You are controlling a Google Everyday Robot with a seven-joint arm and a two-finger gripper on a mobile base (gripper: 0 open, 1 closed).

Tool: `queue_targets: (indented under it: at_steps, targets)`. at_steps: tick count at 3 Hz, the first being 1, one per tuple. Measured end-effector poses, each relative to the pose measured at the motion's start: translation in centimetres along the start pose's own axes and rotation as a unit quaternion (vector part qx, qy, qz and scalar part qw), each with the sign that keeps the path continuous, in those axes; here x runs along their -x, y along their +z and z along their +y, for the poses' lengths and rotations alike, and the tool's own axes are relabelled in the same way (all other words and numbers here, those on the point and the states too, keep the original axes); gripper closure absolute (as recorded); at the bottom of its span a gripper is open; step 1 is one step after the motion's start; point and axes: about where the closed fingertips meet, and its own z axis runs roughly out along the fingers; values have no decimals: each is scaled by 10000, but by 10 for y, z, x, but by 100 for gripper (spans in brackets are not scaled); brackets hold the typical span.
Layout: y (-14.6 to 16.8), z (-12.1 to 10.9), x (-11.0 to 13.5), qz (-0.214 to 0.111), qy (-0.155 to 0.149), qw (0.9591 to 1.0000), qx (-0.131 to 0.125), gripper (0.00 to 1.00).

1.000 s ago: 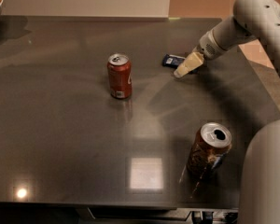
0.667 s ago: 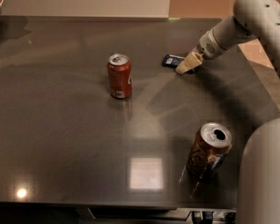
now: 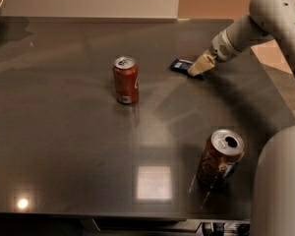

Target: Pick rxbar blueberry

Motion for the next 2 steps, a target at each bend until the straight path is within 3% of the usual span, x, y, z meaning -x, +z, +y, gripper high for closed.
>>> queue_targets:
  at_steps: [1,2]
  targets:
    - [-10,9,4,-85,-49,9999,87,100]
    - [-26,24,14,-179,-152,9995,203,100]
